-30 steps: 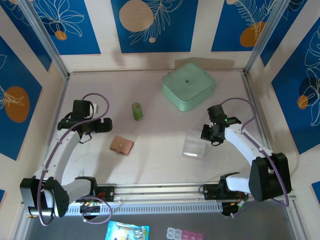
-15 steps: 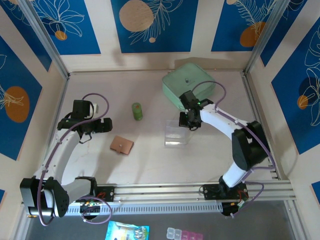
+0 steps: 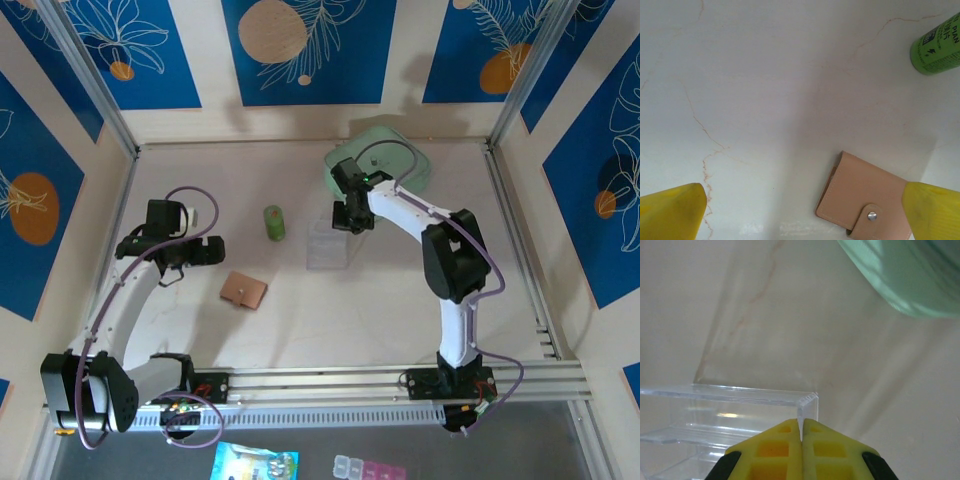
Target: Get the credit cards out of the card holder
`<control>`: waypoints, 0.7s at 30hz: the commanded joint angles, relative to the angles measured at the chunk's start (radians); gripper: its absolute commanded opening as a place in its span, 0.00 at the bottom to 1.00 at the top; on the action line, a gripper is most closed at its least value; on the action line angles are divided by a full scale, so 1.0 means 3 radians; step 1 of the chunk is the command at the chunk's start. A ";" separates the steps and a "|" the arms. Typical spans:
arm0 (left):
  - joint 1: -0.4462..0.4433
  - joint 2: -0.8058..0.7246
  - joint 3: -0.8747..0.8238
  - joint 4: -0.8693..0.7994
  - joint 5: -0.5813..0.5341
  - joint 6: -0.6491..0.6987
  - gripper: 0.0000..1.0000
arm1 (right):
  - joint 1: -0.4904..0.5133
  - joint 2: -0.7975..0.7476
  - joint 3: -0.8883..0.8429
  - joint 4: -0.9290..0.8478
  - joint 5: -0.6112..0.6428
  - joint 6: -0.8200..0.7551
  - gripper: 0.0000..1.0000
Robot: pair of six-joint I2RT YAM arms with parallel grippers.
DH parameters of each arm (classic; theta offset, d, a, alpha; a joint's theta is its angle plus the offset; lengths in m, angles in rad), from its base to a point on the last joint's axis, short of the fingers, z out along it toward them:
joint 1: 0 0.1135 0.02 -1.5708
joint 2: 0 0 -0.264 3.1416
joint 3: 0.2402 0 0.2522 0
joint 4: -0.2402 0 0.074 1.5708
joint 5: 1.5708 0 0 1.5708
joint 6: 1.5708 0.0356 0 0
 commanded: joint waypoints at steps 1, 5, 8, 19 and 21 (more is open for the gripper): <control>-0.0013 0.0007 0.0031 -0.0072 0.0046 0.0041 1.00 | 0.0014 0.0167 0.0244 -0.0191 -0.0069 -0.0034 0.06; -0.0013 0.0007 0.0032 -0.0077 0.0035 0.0044 1.00 | 0.0003 0.0263 0.0387 -0.0255 -0.0051 -0.0057 0.06; -0.0013 0.0011 0.0028 -0.0077 0.0035 0.0045 1.00 | 0.0007 0.0285 0.0433 -0.0269 -0.0055 -0.0069 0.06; -0.0013 0.0032 0.0036 -0.0082 0.0051 0.0049 1.00 | 0.0028 0.0197 0.0455 -0.0307 -0.0001 -0.0084 0.17; -0.0013 0.0037 0.0037 -0.0080 0.0066 0.0051 1.00 | 0.0032 0.0162 0.0446 -0.0316 0.0017 -0.0087 0.18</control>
